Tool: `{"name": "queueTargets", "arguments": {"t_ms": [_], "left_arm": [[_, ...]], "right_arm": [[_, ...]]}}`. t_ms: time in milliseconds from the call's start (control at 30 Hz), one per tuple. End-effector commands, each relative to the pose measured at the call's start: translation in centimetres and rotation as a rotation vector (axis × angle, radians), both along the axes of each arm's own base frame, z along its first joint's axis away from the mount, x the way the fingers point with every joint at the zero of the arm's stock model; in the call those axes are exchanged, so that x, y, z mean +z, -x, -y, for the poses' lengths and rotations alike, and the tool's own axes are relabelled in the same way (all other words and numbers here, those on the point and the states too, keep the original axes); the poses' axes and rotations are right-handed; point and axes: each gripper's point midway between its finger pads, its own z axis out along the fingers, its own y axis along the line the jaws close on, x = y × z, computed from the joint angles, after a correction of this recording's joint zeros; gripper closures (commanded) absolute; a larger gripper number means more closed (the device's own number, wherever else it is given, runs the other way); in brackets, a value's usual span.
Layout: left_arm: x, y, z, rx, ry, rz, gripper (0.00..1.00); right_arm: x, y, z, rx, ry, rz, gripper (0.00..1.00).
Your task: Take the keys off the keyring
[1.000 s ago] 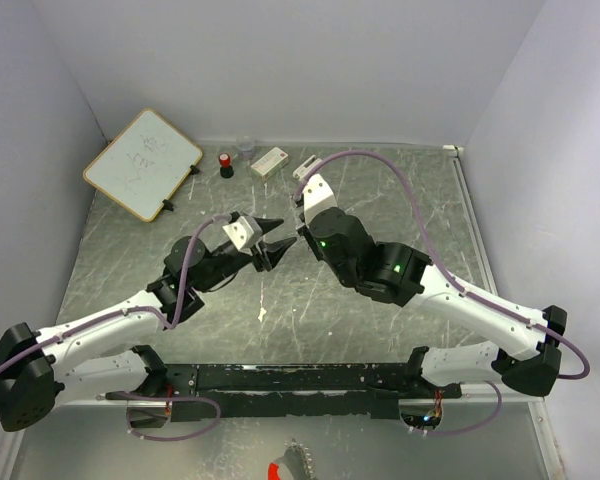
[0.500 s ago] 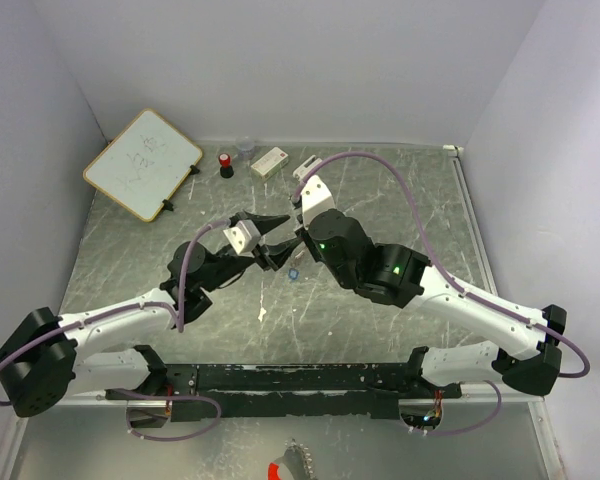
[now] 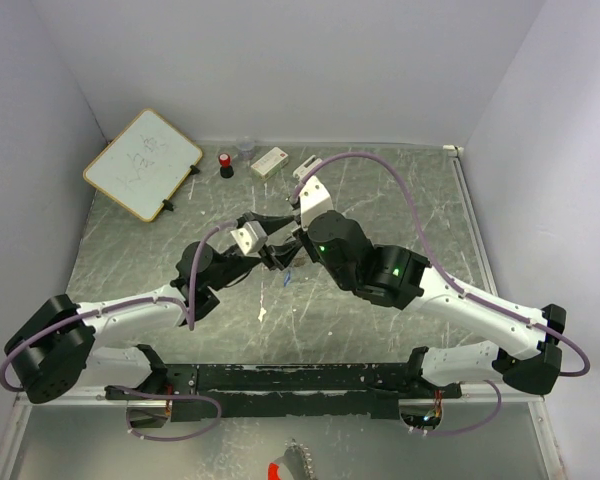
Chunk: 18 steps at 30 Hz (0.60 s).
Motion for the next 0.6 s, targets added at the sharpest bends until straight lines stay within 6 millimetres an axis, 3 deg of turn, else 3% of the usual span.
{"name": "queueTargets", "arguments": {"t_ms": [0,567], "left_arm": [[0.71,0.28,0.26,-0.003,0.027,0.044,0.35],[0.66,-0.01,0.23,0.026,0.064,0.064,0.44]], "right_arm": [[1.33,0.01,-0.40,0.001,-0.043,0.030,1.00],[1.28,0.38,-0.53,0.006,-0.039,0.031,1.00]]}}
